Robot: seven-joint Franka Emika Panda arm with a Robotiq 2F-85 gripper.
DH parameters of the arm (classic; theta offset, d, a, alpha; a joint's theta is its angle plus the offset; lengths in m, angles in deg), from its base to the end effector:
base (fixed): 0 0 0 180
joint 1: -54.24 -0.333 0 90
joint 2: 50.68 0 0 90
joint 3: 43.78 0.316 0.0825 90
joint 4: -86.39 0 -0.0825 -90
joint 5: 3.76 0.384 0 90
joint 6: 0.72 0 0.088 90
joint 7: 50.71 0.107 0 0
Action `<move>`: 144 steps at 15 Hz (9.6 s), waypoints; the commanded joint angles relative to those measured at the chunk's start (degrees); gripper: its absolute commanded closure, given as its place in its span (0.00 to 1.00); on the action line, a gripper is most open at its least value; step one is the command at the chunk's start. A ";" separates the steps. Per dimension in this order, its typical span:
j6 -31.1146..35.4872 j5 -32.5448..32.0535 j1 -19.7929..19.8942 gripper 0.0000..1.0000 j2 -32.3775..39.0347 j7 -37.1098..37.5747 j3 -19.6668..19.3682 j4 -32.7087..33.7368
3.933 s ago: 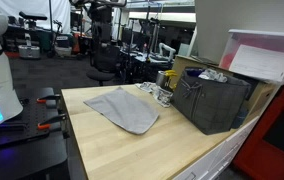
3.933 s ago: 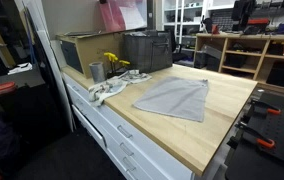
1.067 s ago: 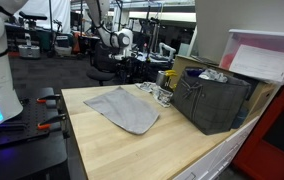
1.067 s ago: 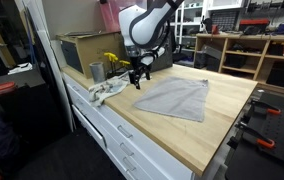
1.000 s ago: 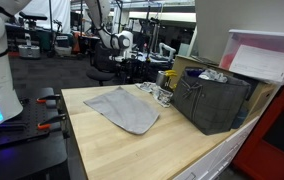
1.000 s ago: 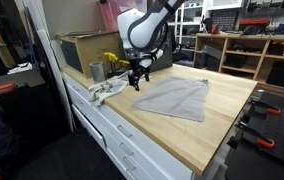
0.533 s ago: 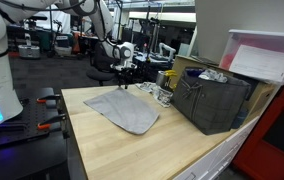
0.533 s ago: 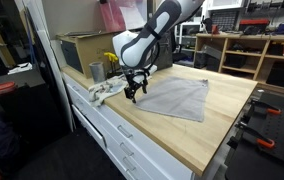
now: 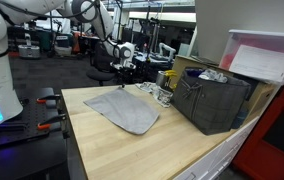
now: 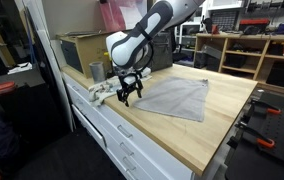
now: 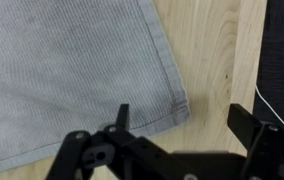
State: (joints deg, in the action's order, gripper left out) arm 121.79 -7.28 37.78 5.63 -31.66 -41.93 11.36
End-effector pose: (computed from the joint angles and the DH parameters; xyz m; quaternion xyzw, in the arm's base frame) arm 0.6879 0.2197 0.1289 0.9970 0.0059 -0.0692 0.0346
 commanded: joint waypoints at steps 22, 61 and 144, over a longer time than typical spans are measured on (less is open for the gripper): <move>-10.85 1.16 -3.09 0.44 -1.90 8.27 -1.27 2.52; -11.06 -0.11 8.30 1.00 -20.00 -6.47 -3.64 -13.36; 3.83 -5.22 7.24 0.32 -17.02 1.71 -5.91 -35.79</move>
State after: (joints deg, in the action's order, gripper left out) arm 125.95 -11.71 45.30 -11.93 -29.96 -46.57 -25.18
